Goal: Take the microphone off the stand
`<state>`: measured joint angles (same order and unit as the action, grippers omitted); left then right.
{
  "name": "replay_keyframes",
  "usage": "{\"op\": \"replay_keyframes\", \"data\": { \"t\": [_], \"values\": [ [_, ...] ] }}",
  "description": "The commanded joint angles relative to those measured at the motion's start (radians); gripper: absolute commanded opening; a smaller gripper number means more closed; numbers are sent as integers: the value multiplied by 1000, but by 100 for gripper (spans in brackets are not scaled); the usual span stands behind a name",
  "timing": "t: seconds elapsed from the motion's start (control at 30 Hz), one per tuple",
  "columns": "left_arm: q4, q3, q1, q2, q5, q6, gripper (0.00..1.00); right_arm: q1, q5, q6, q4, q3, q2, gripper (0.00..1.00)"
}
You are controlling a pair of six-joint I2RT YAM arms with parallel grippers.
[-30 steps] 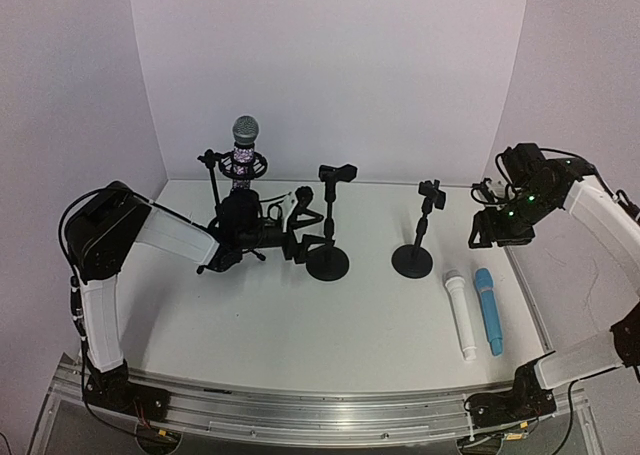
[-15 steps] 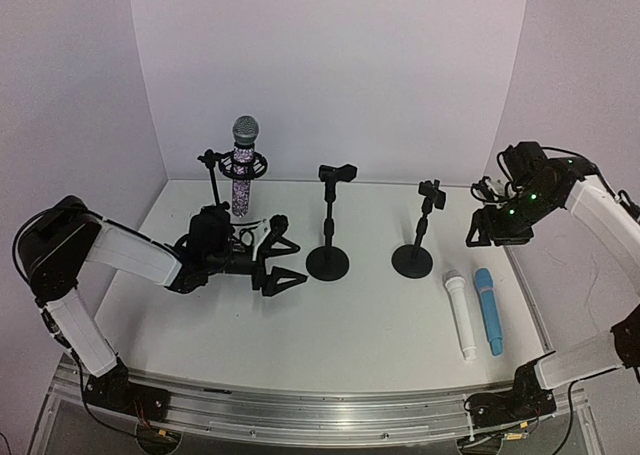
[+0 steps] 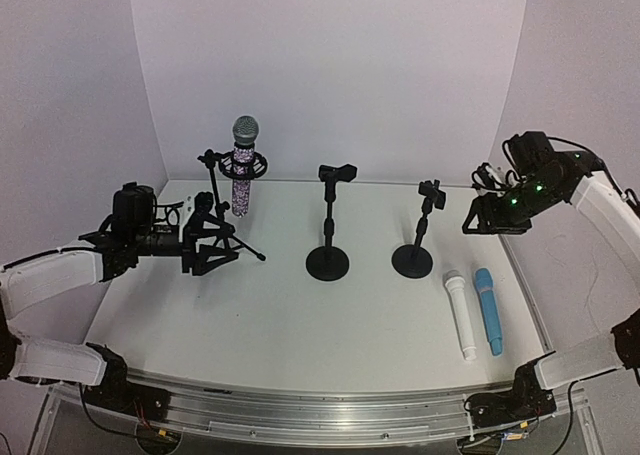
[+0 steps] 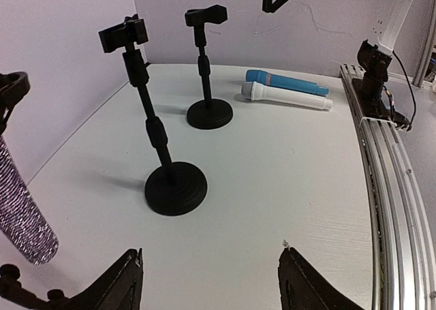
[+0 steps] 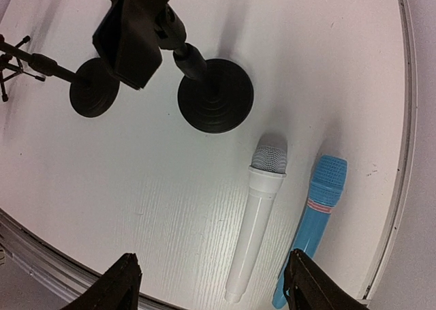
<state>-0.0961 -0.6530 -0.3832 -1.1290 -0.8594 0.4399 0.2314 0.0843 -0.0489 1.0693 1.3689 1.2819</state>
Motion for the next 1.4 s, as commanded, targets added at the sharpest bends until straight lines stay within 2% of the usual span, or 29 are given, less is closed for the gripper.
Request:
{"op": "replay_keyframes", "data": {
  "t": [0.0,0.17,0.23,0.3,0.37,0.5,0.67,0.8,1.0,1.17,1.37],
  "values": [
    [335,-105,155,26,-140,155,67,1,63,12,-44,41,-25,69],
    [436,-211,392,-48,-248,218,59,1,98,20,-64,40,-48,69],
    [454,-254,447,-82,-265,249,54,1,102,23,-71,39,-59,69],
    [406,-279,464,-120,-240,240,50,2,105,25,-78,35,-65,69],
    [301,-290,465,-167,-212,201,46,1,109,23,-86,32,-68,69],
    [74,-339,456,-279,-199,-4,48,2,121,11,-99,26,-71,69],
    [65,-429,375,-379,-142,24,55,1,122,1,-109,24,-72,69],
    [-38,-434,342,-413,-104,-79,55,1,119,-8,-115,23,-71,69],
    [-114,-452,303,-451,-64,-110,44,2,119,-14,-118,27,-62,69],
    [-157,-459,291,-470,-47,-162,28,1,118,-16,-120,29,-58,69],
    [-165,-458,292,-481,-40,-163,16,1,120,-20,-119,17,-61,69]
  ]
}}
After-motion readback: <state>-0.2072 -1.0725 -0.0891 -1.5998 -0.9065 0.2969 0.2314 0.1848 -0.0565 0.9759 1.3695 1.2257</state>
